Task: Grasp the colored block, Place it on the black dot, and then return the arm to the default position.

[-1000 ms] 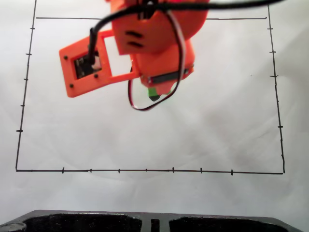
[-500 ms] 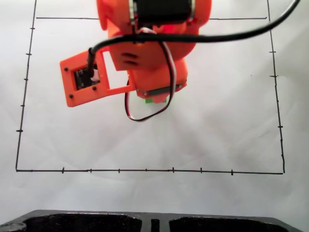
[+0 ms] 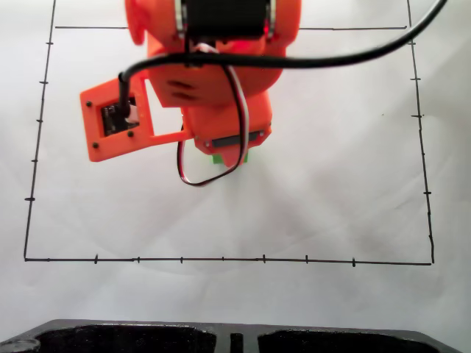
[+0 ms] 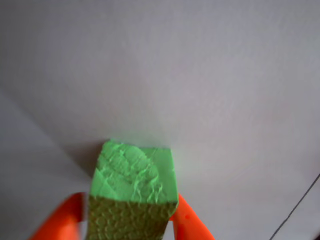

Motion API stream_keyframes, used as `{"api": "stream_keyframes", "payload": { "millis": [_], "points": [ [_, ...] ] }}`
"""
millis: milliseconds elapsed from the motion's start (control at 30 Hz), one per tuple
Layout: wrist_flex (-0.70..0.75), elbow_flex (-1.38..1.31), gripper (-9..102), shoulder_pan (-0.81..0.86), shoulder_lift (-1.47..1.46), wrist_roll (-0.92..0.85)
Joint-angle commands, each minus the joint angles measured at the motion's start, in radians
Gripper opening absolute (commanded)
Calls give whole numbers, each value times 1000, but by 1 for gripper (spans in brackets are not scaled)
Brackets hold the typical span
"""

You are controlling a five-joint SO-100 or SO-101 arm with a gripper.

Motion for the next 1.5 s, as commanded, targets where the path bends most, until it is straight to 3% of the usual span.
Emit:
{"api": "stream_keyframes", "payload": {
  "millis": [0, 367, 833, 1067, 1267, 1467],
  "points": [
    [0, -43, 30, 0, 12, -9],
    [89, -43, 50, -15, 137, -38],
    [166, 63, 53, -8, 592, -241],
    [64, 341, 47, 51, 897, -365],
    [8, 578, 37, 95, 1173, -360],
    [-32, 759, 15, 114, 1411, -278]
  ]
}}
